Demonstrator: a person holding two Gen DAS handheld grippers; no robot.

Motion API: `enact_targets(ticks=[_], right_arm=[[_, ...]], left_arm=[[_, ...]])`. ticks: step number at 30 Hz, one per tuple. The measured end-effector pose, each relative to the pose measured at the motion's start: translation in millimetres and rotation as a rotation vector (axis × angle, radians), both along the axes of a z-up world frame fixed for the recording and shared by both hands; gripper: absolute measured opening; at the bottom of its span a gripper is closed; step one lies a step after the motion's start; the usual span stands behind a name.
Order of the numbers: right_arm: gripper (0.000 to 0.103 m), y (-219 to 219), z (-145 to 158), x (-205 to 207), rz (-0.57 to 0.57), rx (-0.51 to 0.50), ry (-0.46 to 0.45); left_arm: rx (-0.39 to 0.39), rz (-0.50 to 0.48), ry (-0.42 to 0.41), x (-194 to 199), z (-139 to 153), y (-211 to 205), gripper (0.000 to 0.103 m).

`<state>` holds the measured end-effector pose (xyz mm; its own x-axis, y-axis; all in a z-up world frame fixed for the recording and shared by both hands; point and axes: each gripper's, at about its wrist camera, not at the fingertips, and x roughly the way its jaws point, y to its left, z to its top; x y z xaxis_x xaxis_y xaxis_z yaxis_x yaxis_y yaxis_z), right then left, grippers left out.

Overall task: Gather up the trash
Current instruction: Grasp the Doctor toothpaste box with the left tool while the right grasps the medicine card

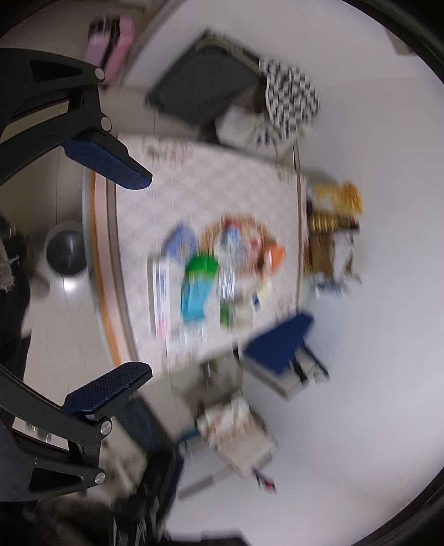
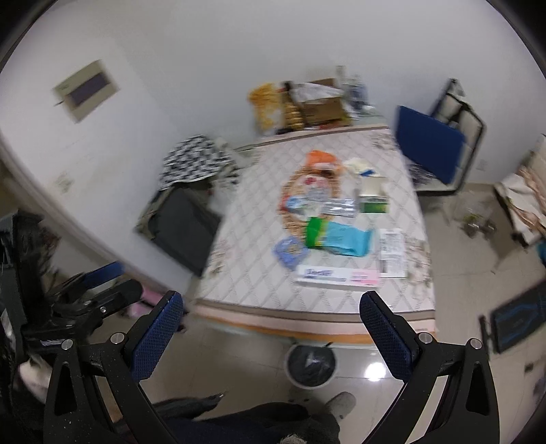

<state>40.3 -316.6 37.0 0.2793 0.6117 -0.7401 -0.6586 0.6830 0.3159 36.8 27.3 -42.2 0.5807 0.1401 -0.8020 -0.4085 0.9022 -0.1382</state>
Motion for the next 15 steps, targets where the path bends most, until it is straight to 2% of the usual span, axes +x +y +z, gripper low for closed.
enact_targets(ticks=[2,5,10,14,15], right_arm=[[0.103,4,-17,19,-0.079,-0.048,0.006],[0.103,7,-53,56,-0.173,-0.131,0.041],[0.103,5,-144,144,-0.291,-0.269,0.171],[0.103,3,-216,218,-0.336,-0.366,0.222],[0.103,4,-231,232,-0.337,-0.385,0.236]], left_arm=[[0.026,0.046,0.052,16,-23,11,0.103],[-0.011,0.118,0.149,50,-71,29,0.103],[-0.197,0.233,0.324,105,-164,44,0.103],[-0.34,0.374,0.433,143,-227,39,0.103],[-0.402,0.419,0.458,152,-245,37,0.103]])
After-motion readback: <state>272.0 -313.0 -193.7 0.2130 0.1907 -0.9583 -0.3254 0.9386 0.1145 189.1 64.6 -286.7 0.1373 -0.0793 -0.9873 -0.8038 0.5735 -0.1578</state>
